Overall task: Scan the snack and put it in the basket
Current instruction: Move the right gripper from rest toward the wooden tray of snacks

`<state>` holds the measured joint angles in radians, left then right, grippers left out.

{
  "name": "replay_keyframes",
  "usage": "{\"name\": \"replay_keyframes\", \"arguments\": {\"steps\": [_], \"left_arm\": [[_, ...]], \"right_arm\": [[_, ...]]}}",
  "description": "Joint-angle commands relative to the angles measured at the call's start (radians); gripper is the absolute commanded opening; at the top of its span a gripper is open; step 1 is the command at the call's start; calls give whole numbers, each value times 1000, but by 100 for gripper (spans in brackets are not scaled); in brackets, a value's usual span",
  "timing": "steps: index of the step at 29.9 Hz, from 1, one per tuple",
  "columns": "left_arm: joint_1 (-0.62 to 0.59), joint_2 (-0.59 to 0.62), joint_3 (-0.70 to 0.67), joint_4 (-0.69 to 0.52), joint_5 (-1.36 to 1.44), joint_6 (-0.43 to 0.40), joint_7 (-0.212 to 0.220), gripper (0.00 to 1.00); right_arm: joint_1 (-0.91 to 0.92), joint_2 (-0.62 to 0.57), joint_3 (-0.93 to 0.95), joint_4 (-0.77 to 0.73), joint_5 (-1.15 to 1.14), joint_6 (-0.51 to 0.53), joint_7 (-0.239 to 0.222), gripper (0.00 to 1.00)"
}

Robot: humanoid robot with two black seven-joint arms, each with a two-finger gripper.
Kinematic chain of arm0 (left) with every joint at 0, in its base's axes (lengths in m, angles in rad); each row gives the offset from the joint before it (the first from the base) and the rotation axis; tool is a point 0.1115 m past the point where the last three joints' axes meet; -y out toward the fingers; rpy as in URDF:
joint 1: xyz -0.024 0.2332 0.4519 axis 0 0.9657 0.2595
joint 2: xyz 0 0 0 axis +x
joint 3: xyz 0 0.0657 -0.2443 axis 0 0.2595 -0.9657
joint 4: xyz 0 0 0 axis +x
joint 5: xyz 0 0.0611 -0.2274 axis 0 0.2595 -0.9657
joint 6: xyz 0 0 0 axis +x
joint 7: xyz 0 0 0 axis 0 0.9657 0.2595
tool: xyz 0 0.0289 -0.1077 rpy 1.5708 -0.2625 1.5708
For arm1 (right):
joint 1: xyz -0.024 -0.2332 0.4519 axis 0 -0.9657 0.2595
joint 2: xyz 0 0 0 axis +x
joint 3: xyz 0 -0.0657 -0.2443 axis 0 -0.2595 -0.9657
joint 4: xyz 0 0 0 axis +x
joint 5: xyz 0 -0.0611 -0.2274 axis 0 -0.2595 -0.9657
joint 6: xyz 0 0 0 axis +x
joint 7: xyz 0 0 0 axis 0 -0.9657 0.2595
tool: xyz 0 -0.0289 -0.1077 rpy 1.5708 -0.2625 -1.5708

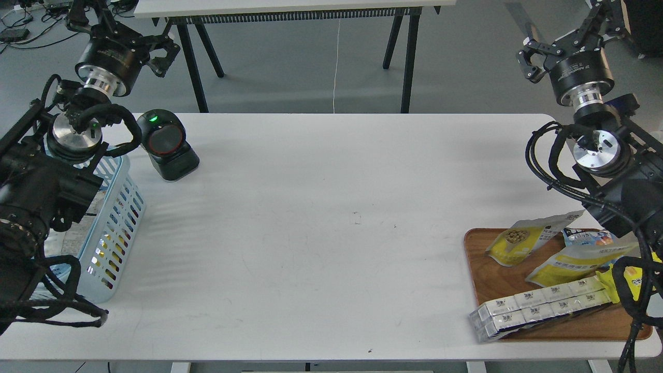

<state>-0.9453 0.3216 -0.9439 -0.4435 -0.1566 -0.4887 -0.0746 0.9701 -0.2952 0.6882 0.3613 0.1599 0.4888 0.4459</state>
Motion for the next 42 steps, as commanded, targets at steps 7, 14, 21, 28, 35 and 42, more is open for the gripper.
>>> {"name": "replay_keyframes", "arguments": {"steps": [7, 14, 21, 28, 35, 42], "left_arm": [[-6, -3, 33, -1, 6, 0, 15, 100], [-18, -4, 27, -4, 2, 5, 10, 100], [-15, 8, 34, -7, 3, 0, 12, 100], [-18, 8, 34, -7, 3, 0, 12, 100], [-15, 5, 34, -11, 3, 0, 12, 100], [-13, 10, 34, -9, 5, 0, 9, 100]], "right_arm": [[-2, -5, -3, 43, 0, 0, 4, 100], [168, -30, -208, 65, -34, 0, 5, 99], [427, -36, -632, 80, -40, 0, 5, 99], [692, -90, -1058, 370, -184, 0, 19, 99], [829, -202, -1203, 712, -638, 0, 19, 100], [947, -312, -1345, 1011, -1003, -32, 22, 100]]}}
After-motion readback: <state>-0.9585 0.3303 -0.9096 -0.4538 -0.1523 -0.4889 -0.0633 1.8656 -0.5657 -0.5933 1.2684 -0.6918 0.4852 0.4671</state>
